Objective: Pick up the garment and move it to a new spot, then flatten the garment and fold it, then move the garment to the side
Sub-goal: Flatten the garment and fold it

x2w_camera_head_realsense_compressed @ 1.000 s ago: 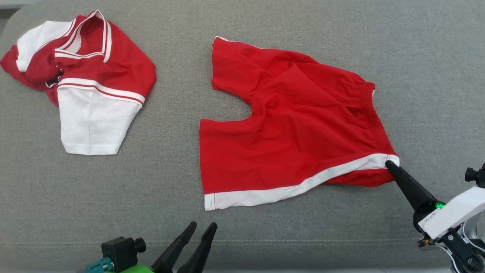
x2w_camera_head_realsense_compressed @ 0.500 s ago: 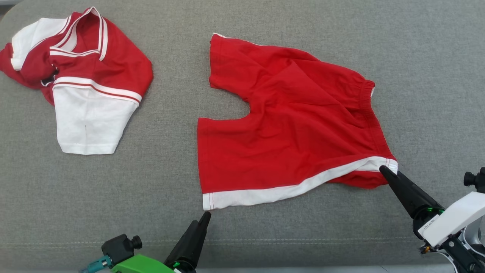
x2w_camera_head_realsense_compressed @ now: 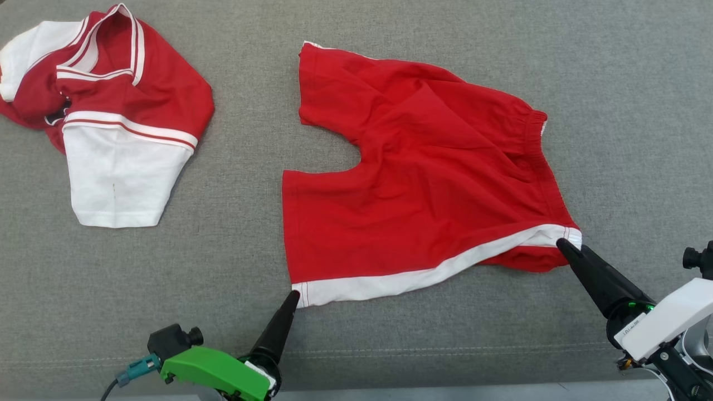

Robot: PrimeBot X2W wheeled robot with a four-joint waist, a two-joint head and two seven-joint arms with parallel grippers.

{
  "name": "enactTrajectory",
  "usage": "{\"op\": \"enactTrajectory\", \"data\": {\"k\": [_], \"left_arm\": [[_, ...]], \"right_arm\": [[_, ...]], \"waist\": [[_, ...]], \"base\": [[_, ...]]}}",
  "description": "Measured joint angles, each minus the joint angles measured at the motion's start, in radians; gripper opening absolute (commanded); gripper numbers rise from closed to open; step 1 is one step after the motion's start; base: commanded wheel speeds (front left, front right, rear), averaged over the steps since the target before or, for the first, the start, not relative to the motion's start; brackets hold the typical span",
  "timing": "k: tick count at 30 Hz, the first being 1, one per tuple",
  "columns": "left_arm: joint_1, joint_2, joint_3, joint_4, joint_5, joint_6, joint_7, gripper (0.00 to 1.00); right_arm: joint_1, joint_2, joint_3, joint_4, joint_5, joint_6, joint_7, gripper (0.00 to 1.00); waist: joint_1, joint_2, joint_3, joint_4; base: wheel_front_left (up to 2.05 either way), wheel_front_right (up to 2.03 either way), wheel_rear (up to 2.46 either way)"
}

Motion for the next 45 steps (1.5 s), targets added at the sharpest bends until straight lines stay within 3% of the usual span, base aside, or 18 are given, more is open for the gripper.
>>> {"op": "enactTrajectory", "data": {"k": [19, 20, 22, 25, 26, 28, 35, 39, 42, 45], "left_arm": [[-0.078, -0.005, -0.032, 0.078, -0.011, -0.022, 0.053, 1.0], [-0.081, -0.005, -0.035, 0.079, -0.011, -0.025, 0.053, 0.72], [-0.091, -0.005, -0.041, 0.085, -0.011, -0.025, 0.058, 0.0], [-0.099, -0.008, -0.047, 0.087, -0.011, -0.025, 0.067, 0.0], [-0.1, -0.009, -0.039, 0.086, -0.011, -0.025, 0.064, 0.0], [-0.1, -0.007, -0.02, 0.074, -0.011, -0.025, 0.054, 0.0], [-0.104, 0.02, 0.054, -0.018, -0.028, -0.033, 0.011, 0.0], [-0.104, 0.031, 0.052, -0.05, -0.03, -0.033, 0.011, 0.0], [-0.101, 0.035, 0.047, -0.069, -0.03, -0.033, 0.011, 0.0], [-0.094, 0.035, 0.04, -0.08, -0.03, -0.033, 0.011, 0.0]], "right_arm": [[0.0, -0.006, -0.003, -0.031, -0.009, -0.012, 0.003, 0.99], [0.0, -0.006, -0.003, -0.032, -0.01, -0.012, 0.003, 0.99], [0.0, -0.005, -0.003, -0.033, -0.014, -0.019, 0.003, 0.98], [0.0, -0.005, -0.002, -0.033, -0.017, -0.019, 0.003, 0.93], [0.0, -0.005, -0.001, -0.033, -0.017, -0.019, 0.003, 0.76], [0.0, -0.004, 0.0, -0.033, -0.017, -0.019, 0.003, 0.66], [0.007, -0.001, 0.005, -0.024, -0.016, -0.019, 0.0, 0.75], [0.025, 0.004, 0.012, -0.021, -0.01, -0.019, 0.0, 0.87], [0.04, 0.03, 0.02, -0.028, 0.036, -0.019, 0.011, 1.0], [0.075, 0.081, 0.052, -0.044, 0.107, -0.008, 0.029, 1.0]], "waist": [[0.0, 0.0, 0.029, -0.012], [0.0, 0.0, 0.03, -0.013], [0.0, 0.0, 0.031, -0.014], [0.0, 0.0, 0.032, -0.014], [0.0, 0.0, 0.031, -0.014], [0.0, 0.0, 0.031, -0.014], [0.0, 0.0, 0.024, -0.011], [0.0, 0.0, 0.02, -0.008], [0.0, 0.0, 0.018, -0.005], [0.0, 0.0, 0.018, -0.003]], "base": [[0.0, 0.0, 0.0], [0.0, 0.0, 0.0], [0.0, 0.0, 0.0], [0.0, 0.0, 0.0], [0.0, 0.0, 0.0], [0.0, 0.0, 0.0], [0.0, 0.0, 0.0], [0.0, 0.0, 0.0], [0.0, 0.0, 0.0], [0.0, 0.0, 0.0]]}}
